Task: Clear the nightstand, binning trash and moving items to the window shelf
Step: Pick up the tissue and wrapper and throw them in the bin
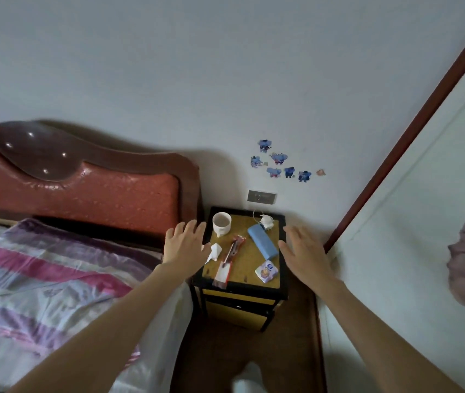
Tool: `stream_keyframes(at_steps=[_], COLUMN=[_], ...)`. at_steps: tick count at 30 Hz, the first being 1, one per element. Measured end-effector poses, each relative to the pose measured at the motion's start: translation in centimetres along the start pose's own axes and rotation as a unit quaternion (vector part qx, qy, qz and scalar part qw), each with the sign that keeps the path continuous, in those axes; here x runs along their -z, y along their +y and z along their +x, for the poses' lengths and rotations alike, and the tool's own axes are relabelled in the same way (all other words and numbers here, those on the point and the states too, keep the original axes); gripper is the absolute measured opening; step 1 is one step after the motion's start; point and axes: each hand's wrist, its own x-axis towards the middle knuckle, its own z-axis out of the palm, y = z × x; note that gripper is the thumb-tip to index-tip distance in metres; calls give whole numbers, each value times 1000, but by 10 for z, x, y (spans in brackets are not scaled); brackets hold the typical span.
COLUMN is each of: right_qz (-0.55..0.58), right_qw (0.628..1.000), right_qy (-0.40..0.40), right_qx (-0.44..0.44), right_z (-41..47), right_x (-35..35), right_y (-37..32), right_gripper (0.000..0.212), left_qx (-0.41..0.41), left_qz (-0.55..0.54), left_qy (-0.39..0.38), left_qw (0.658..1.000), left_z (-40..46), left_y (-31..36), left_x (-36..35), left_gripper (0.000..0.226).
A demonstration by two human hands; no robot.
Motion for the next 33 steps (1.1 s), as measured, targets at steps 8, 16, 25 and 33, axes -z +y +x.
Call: stream_keyframes(at_steps=[8, 16, 25, 33], right_qz=[10, 30, 9, 72], right_qw=[999, 997, 991, 972], right_qy=[-24, -73, -113, -125], right_qx=[24, -15, -67, -187], right_z=[69, 110, 123, 129], right_x=[-61, -137, -226, -297], right_y=[42, 44, 25, 15], right_gripper=[42, 39, 39, 39], left_qx=[52, 65, 48, -9], left_qz=[-32, -85, -127, -137], left_qy=[-64, -160, -223, -219], left_qw=[996, 981, 965, 966], left_z=[59, 114, 164, 175], left_y=[7, -17, -55, -68], left_x=[-66, -142, -235, -302], left_gripper=[57, 51, 58, 69])
